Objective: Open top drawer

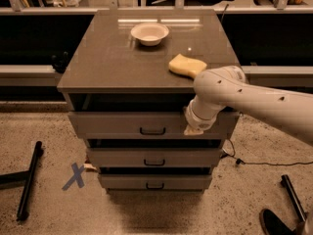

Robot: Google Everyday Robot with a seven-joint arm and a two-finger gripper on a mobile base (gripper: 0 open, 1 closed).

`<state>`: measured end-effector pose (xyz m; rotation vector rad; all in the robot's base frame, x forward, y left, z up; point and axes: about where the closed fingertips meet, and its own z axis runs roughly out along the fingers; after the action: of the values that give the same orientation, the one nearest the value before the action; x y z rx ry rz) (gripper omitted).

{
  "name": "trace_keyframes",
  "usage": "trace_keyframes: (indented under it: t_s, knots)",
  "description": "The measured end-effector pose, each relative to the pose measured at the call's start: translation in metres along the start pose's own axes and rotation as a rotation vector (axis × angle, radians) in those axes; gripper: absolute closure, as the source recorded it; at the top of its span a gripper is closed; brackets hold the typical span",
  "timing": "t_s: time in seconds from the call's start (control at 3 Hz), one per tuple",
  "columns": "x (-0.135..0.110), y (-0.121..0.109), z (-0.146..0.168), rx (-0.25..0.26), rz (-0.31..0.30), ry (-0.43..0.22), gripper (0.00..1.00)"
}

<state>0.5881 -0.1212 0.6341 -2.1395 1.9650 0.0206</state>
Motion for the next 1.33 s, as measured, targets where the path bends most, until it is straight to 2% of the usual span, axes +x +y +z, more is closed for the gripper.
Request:
trace_keyframes:
  t_s: [0.33,0.67,1.33]
  knots:
    - [0.0,0.0,0.0,0.0,0.0,0.0,0.83]
    - [-0.0001,0.0,-0.0003,0.0,0.0,0.0,0.51]
    - [-0.0005,-0.0004,-0.0026,0.0,0.0,0.0,0.05]
